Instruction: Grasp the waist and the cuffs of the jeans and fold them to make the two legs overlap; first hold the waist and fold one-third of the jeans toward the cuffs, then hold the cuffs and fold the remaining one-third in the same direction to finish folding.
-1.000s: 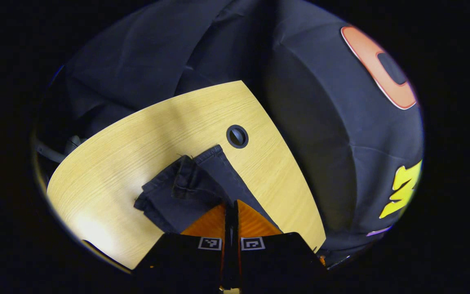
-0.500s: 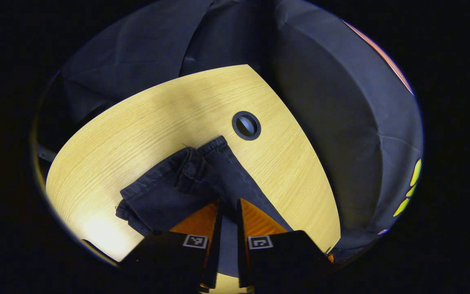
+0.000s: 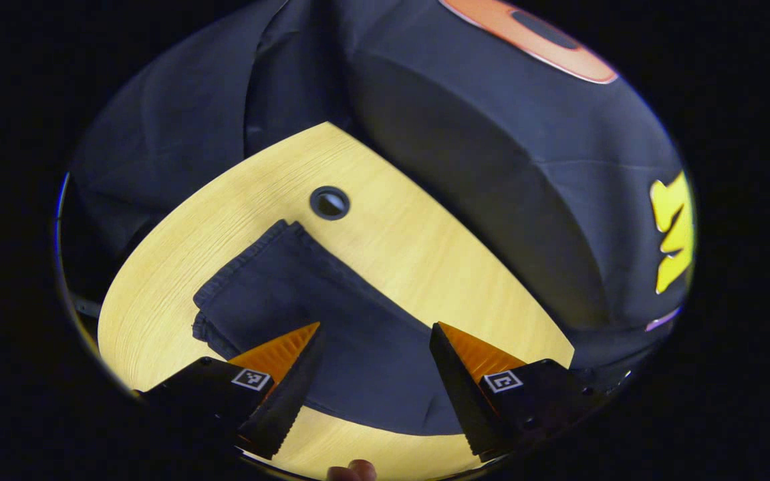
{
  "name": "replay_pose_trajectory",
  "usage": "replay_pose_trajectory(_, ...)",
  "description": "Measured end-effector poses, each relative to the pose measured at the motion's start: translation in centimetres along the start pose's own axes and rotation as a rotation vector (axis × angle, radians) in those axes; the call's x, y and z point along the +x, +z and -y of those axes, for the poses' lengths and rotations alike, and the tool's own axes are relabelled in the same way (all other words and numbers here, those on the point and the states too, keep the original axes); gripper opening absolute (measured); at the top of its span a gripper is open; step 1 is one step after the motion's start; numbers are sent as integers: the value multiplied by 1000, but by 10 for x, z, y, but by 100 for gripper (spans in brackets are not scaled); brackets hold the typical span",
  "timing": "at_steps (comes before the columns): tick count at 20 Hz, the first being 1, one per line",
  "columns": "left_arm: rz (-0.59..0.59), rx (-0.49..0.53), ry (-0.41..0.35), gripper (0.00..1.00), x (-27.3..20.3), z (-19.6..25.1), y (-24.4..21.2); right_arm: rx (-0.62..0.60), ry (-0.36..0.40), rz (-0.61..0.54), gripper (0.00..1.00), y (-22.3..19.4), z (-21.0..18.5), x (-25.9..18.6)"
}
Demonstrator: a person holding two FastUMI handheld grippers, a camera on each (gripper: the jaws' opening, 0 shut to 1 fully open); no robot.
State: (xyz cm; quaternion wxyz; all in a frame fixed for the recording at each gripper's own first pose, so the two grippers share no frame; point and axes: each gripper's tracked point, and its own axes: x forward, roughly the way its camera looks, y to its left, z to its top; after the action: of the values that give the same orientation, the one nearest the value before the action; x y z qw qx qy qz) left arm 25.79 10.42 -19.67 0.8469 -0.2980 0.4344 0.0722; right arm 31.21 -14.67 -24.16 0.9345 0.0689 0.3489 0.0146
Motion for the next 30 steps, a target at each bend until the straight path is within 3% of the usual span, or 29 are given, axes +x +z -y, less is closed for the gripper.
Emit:
replay_pose_trajectory(2,54,73,-17,100,-28,17,-7,-35,25,46,82,2,-10,-27)
replay_pose_trajectory(3,86,110,-27,100,-44,26,-13,-41,35,69,93,3,-16,-45)
replay_pose_trajectory(5,167,164,-36,100,-75,39,-24,-59,52,105,93,-2,-26,-81)
replay_pose_trajectory(6,209,185,-41,99,-89,43,-32,-65,57,125,99,-6,-30,-97)
replay_pose_trajectory(12,409,390,-25,99,-148,58,-86,-132,69,191,93,-49,-49,-177)
replay_pose_trajectory(15,466,460,-26,99,-165,67,-112,-165,74,201,99,-72,-49,-193)
replay_pose_trajectory(17,484,493,-35,100,-172,72,-126,-172,81,189,94,-78,-45,-191)
replay_pose_trajectory(23,503,548,-68,99,-182,97,-148,-73,47,147,94,-96,4,-175)
replay_pose_trajectory(30,515,576,-65,99,-186,123,-166,93,-20,104,94,-96,81,-94)
